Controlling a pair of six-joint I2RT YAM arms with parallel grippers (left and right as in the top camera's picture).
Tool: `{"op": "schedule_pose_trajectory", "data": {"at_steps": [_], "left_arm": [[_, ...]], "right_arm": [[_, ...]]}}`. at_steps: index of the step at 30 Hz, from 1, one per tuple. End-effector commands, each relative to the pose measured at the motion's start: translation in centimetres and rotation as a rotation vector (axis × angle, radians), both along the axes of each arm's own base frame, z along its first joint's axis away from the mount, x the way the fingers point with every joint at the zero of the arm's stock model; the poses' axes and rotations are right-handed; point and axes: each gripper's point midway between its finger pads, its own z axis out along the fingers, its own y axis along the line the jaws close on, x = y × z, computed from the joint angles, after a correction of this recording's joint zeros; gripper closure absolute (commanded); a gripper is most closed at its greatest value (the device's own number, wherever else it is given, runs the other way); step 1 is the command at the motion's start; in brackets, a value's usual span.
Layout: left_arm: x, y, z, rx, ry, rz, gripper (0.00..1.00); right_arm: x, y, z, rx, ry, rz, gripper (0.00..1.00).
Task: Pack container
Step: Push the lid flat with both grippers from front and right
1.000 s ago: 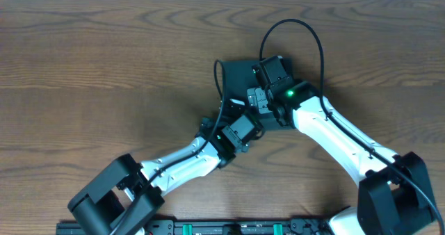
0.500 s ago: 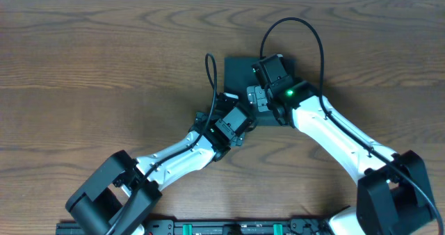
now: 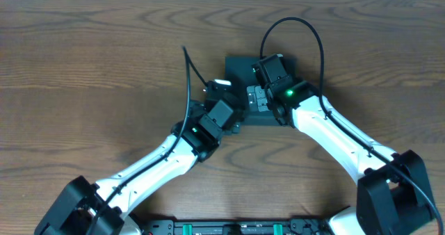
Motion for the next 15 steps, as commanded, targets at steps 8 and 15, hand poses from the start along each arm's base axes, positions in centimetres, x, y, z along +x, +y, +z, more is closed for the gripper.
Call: {"op": "schedule_pose_trajectory", "data": {"at_steps": [8,15], "left_arm": [[2.2,-0.4,-0.1,-0.076,-0.005,-0.012,0.04],[1.7,-0.8,-2.0,-0.062,0.047,-0.03,0.04]], "right_arm": [[-1.4,-1.2,-2.8,-0.061,0.09,-0.004,0.01],[-1.4,-1.2,-2.8,-0.061,0.09,-0.004,0.01]]}}
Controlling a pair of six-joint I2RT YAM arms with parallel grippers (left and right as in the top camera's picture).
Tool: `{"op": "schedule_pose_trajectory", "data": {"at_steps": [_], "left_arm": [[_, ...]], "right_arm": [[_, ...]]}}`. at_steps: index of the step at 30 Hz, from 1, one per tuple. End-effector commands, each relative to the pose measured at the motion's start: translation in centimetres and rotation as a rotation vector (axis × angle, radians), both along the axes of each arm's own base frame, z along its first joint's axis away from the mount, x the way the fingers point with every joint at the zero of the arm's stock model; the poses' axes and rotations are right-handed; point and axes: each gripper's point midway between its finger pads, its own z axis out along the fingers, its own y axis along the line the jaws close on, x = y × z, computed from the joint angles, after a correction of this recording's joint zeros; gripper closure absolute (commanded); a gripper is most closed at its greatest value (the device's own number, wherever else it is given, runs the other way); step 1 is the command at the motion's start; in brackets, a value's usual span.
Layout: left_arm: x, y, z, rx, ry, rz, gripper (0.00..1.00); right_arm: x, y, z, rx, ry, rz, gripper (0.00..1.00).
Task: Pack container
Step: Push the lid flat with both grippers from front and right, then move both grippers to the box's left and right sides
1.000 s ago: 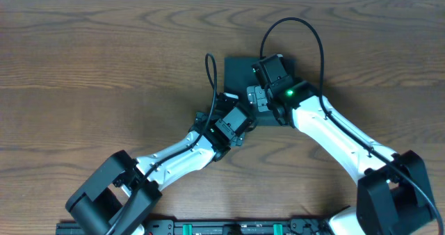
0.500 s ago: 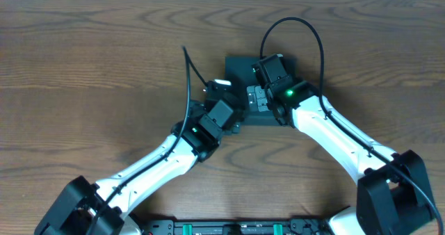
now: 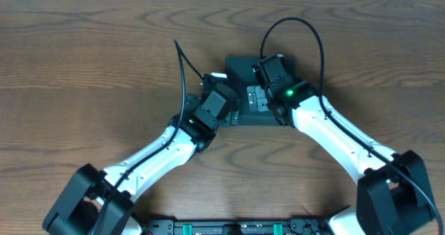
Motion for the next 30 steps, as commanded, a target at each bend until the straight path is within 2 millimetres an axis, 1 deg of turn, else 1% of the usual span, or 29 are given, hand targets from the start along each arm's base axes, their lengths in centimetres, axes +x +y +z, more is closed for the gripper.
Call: {"op": "schedule_pose_trajectory", "data": {"at_steps": [1,4,10,13,15,17,20,23,25,27,29,30], "left_arm": [[-0.1,-0.3,-0.7,0.006,0.027,-0.021,0.04],[-0.4,-0.3,-1.3,0.011,0.049,-0.028,0.04],[-1.3,-0.7,-3.1,0.015,0.115,-0.054,0.04],[-1.2,-0.7,-3.2,0.006,0.115,-0.042,0.04],[-0.9,-0.9,-2.8,-0.004,0.103,-0.043,0.04],[-0.8,-1.0,-2.4,-0.012,0.093,-0.044,0.04],[-0.8,-1.1,-1.7,-0.022,0.08,-0.044,0.04],[-0.6,-1.1,-0.6,-0.038,0.055,-0.043,0.04],[-0.6,-1.0,0.4,-0.049,0.035,-0.041,0.04],[-0.5,-1.0,1.7,-0.062,0.008,-0.045,0.04],[-0.5,-0.6,3.4,-0.07,-0.03,-0.039,0.04],[-0.5,-0.2,4.0,-0.066,-0.043,-0.029,0.04]], "right_arm": [[-1.4,-1.2,-2.8,-0.064,0.09,0.001,0.01],[-1.4,-1.2,-2.8,-0.063,0.089,0.001,0.01],[-1.4,-1.2,-2.8,-0.064,0.09,0.001,0.01],[-1.4,-1.2,-2.8,-0.063,0.088,0.001,0.01],[-1.3,-1.1,-2.3,-0.057,0.078,0.001,0.01],[-1.3,-1.1,-1.5,-0.05,0.064,0.001,0.01],[-1.5,-1.1,0.4,-0.027,0.029,0.003,0.01],[-2.2,-1.4,2.7,0.008,0.002,0.005,0.01],[-2.7,-2.0,3.8,0.013,-0.007,-0.005,0.01],[-3.2,-3.0,4.7,0.018,-0.015,-0.027,0.01],[-3.4,-4.5,5.4,0.027,-0.021,-0.08,0.01],[-3.4,-5.3,5.6,0.03,-0.02,-0.105,0.01]]}}
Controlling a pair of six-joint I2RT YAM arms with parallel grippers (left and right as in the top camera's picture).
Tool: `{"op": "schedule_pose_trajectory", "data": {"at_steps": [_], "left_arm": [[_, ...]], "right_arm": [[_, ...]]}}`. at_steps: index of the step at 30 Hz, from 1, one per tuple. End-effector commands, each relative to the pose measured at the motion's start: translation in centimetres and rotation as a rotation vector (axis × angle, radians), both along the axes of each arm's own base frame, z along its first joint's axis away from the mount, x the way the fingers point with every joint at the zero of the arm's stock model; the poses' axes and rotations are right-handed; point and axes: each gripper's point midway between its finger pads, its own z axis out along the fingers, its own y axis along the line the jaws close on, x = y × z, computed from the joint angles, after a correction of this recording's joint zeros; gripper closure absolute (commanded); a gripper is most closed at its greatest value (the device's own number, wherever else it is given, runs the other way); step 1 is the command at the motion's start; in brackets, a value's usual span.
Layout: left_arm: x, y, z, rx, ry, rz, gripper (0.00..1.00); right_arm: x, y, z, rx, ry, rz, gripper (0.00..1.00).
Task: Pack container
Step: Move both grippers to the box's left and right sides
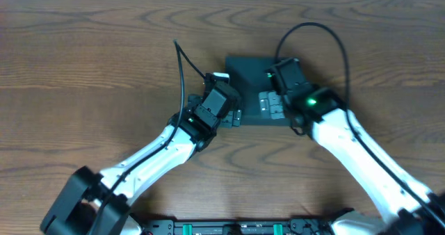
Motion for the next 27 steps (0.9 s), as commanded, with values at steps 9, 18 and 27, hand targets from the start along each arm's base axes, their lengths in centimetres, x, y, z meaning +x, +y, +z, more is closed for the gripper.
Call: {"op": "schedule_pose_trajectory", "data": {"at_steps": [9,18,27], "left_arm": [[1.6,6.7,2.4,0.075,-0.049,0.173,0.04],[3.4,8.8,2.6,0.078,-0.075,0.226,0.04],[3.7,9.5,2.5,0.087,-0.073,0.233,0.04]], "right_arm": [[1.3,-8.2,-1.0,0.077,0.042,-0.277,0.01],[2.8,-8.7,-5.9,0.076,0.136,-0.304,0.01],[3.3,-8.2,-8.7,0.085,0.191,-0.298,0.01]]}}
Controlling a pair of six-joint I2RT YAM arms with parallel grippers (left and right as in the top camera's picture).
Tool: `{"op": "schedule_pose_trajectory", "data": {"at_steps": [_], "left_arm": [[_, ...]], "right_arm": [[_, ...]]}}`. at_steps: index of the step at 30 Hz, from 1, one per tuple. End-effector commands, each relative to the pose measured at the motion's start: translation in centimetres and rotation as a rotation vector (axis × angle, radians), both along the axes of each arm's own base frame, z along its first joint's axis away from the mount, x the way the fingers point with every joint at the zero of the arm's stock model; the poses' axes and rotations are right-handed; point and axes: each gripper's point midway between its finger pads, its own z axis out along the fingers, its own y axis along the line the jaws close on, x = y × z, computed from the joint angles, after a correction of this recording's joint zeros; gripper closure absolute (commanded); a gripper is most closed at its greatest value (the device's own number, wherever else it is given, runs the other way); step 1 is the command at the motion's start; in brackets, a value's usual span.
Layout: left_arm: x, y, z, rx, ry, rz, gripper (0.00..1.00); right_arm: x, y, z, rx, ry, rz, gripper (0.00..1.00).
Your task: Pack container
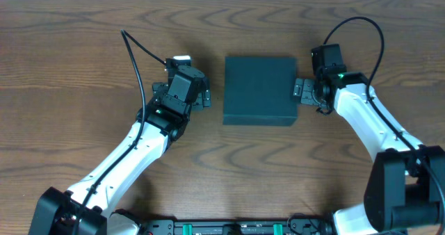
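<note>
The dark teal container (259,90) lies closed and flat in the middle of the table, its lid covering whatever is inside. My left gripper (206,98) hangs just off its left edge, pointing at it, with a small gap between them. At the right edge my right gripper (299,91) points at the box and is close to or touching its side. Nothing shows between either pair of fingers. From above the spacing of the fingers is too small to read.
The wooden table (83,33) runs in all directions around the box. A black cable loops above each wrist. The arm bases stand at the near edge.
Both grippers have come off the container. The left one is now further left, clear of the box's edge. The right one has gone from over the lid to the box's right side.
At first both grippers were over the container, the right on the lid's middle and the left at its lower left corner. The left then sat at the left edge while the right stayed on the lid, later shifted right. Now both flank the closed, uncovered box.
</note>
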Motion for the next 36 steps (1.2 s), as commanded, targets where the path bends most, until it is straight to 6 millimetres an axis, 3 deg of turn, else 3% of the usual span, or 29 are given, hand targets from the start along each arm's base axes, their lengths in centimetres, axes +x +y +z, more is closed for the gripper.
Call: {"op": "schedule_pose_trajectory", "data": {"at_steps": [1,12,23,30,36], "left_arm": [[0.0,0.4,-0.3,0.029,0.003,-0.002,0.04],[0.1,0.7,-2.7,0.059,0.059,0.005,0.04],[1.4,3.9,-3.2,0.055,0.068,0.092,0.04],[1.9,6.2,-3.8,0.057,0.083,0.151,0.04],[1.5,6.0,-7.1,0.043,0.18,0.132,0.04]], "right_arm": [[-0.1,1.0,-1.1,0.051,0.023,0.007,0.01],[1.0,4.0,-0.8,0.152,-0.02,0.077,0.01],[1.0,8.7,-0.4,0.161,-0.055,0.201,0.01],[1.6,8.8,-0.2,0.148,-0.083,0.203,0.01],[2.4,8.7,0.2,0.14,-0.118,0.199,0.01]]}}
